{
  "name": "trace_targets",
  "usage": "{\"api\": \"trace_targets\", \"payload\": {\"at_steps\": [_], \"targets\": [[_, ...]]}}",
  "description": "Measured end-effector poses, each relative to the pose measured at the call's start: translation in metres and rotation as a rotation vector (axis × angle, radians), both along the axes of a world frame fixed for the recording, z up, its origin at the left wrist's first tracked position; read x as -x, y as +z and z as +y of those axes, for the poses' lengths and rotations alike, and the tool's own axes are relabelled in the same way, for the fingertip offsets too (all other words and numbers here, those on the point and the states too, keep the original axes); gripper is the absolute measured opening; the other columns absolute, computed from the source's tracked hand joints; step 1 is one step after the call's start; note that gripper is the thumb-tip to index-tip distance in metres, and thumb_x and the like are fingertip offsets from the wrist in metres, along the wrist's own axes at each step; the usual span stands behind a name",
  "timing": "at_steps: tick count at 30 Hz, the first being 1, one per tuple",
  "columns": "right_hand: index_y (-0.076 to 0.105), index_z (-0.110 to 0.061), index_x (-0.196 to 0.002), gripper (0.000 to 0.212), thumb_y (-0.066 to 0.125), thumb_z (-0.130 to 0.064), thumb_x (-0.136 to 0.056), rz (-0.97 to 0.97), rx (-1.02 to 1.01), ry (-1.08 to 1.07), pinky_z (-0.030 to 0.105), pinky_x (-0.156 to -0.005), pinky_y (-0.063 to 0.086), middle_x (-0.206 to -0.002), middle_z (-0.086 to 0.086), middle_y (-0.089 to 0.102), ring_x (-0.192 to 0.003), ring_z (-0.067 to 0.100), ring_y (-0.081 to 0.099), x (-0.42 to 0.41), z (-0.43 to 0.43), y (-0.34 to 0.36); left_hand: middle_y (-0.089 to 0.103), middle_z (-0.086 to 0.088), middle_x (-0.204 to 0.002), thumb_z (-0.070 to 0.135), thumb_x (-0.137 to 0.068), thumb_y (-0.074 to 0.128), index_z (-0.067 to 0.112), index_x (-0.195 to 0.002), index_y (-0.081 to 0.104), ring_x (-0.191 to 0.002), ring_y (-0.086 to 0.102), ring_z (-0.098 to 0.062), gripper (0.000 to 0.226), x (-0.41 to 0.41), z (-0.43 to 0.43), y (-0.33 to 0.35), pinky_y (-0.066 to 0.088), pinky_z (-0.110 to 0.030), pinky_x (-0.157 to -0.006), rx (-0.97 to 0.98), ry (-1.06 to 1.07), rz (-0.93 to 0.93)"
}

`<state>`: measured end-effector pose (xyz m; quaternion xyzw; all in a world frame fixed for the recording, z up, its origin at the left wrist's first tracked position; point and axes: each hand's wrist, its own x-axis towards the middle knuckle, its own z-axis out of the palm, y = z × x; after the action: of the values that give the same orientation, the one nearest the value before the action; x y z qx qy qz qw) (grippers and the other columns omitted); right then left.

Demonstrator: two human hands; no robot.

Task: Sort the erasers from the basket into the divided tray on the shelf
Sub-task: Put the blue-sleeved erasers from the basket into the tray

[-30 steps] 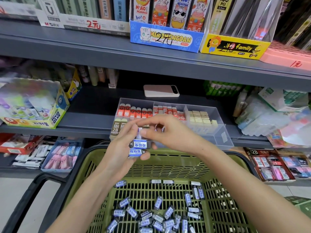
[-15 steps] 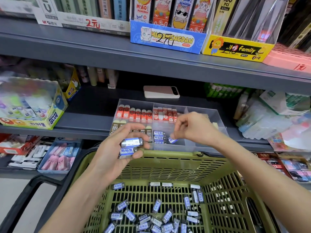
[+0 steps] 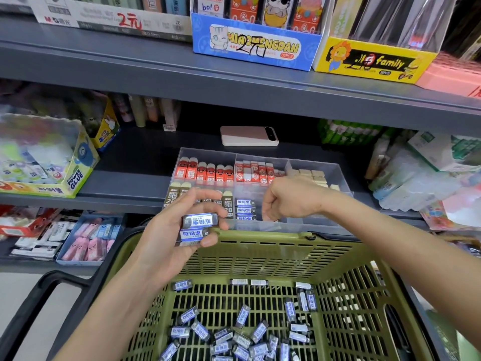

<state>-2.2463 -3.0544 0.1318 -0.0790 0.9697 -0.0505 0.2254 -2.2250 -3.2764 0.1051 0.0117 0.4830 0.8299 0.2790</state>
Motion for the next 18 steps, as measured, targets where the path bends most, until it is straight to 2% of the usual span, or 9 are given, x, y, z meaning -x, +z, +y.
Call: {"api": "trace_targets", "payload": {"at_steps": [2,5,9,12,16,18], "targets": [[0.073,-0.029,-0.091,0.01,0.066,-0.027,-0.084,-0.001,-0.015,0.006,0.03,-0.091,0.044,-0.078,-0.021,0.063,-0.092,0.004,0.061,0.001,0.0,0.0,0.064,-0.016,-0.078,0.032,-0.09,0.045,0.007,-0.09,0.071,-0.065,0.06,-0.024,0.036,0.0,0.0,0.0,0.042,-0.022,-0.042,0.009,0.001,0.001],[0.073,-0.028,-0.094,0.013,0.063,-0.024,-0.086,-0.065,-0.045,0.033,0.032,-0.092,0.044,-0.086,-0.019,0.067,-0.091,0.005,0.061,0.004,-0.001,0.0,0.064,-0.016,-0.078,0.033,-0.089,0.046,0.007,-0.09,0.071,-0.065,0.06,-0.024,0.036,0.0,0.001,0.0,0.041,-0.023,-0.042,0.013,0.003,-0.001],[0.07,-0.003,-0.101,0.025,0.047,-0.001,-0.092,-0.275,0.143,-0.053,0.036,-0.085,0.054,-0.103,0.005,0.07,-0.092,0.017,0.067,0.01,-0.001,0.002,0.064,-0.017,-0.077,0.032,-0.092,0.044,0.006,-0.089,0.071,-0.064,0.059,-0.024,0.038,-0.001,0.001,0.0,0.04,-0.023,-0.041,0.019,0.015,-0.007],[0.065,-0.002,-0.106,0.027,0.04,-0.006,-0.097,-0.319,0.219,-0.098,0.033,-0.08,0.054,-0.104,0.011,0.069,-0.095,0.021,0.067,0.011,-0.001,0.001,0.064,-0.017,-0.077,0.031,-0.094,0.042,0.006,-0.089,0.071,-0.064,0.059,-0.024,0.038,0.0,0.002,0.0,0.04,-0.023,-0.041,0.02,0.022,-0.014],[0.064,-0.005,-0.111,0.027,0.042,-0.014,-0.099,-0.299,0.282,-0.128,0.024,-0.07,0.053,-0.099,0.009,0.067,-0.076,0.011,0.061,0.008,-0.002,-0.002,0.064,-0.017,-0.079,0.03,-0.094,0.044,0.004,-0.09,0.07,-0.065,0.061,-0.024,0.037,-0.002,0.002,0.0,0.042,-0.023,-0.042,0.009,0.025,-0.025],[0.063,-0.005,-0.113,0.027,0.043,-0.015,-0.099,-0.287,0.295,-0.131,0.025,-0.075,0.054,-0.105,0.011,0.068,-0.084,0.015,0.064,0.005,-0.001,-0.002,0.065,-0.017,-0.082,0.028,-0.096,0.043,0.003,-0.095,0.068,-0.067,0.063,-0.024,0.036,-0.002,0.002,-0.001,0.043,-0.023,-0.042,0.004,0.025,-0.027]]}}
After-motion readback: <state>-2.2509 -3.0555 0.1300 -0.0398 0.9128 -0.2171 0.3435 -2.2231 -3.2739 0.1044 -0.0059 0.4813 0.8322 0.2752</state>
